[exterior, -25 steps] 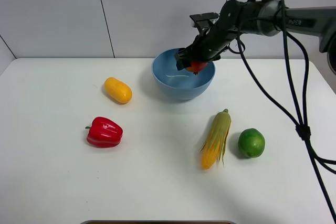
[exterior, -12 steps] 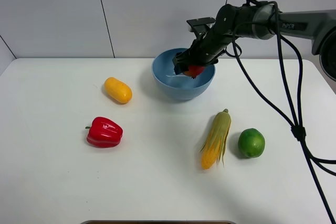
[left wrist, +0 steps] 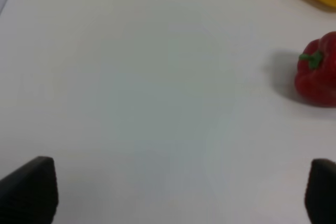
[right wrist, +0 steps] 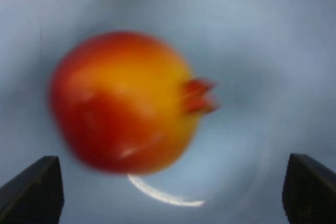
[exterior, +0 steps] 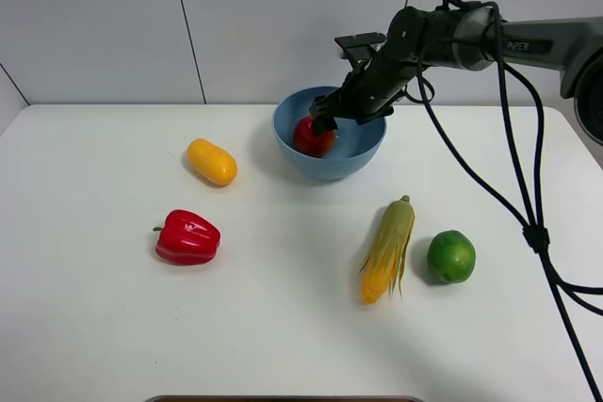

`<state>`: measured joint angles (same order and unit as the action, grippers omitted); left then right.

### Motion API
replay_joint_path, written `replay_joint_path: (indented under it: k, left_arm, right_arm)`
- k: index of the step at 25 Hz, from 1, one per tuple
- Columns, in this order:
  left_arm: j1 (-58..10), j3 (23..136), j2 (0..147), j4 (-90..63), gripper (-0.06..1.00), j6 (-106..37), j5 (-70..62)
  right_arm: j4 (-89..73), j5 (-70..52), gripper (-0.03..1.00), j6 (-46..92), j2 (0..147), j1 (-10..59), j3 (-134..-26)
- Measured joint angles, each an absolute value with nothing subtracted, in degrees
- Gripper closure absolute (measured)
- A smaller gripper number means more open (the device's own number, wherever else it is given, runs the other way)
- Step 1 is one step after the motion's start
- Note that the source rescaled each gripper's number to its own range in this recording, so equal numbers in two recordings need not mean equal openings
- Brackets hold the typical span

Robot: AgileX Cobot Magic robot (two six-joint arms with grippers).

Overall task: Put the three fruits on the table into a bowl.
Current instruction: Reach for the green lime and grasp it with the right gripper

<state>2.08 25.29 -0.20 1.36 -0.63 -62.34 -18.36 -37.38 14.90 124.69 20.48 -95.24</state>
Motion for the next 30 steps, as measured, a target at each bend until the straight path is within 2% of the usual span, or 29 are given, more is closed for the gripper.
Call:
replay_joint_path:
  k: [9, 25, 30]
  left_arm:
    - [2.08, 25.29, -0.20, 1.36, 0.11, -0.63, -62.34]
    - [2.08, 25.29, -0.20, 1.36, 0.12, -0.63, -62.34]
    - [2.08, 25.29, -0.20, 1.36, 0.12, -0.63, -62.34]
  right_arm:
    - [-18.31, -44.82, 0.48, 14.90, 116.66, 20.48, -95.29]
    - [-10.30, -68.70, 0.48, 8.10, 101.67, 20.48, -95.41]
    - [-7.47, -69.73, 0.48, 5.74, 101.39, 20.48, -95.41]
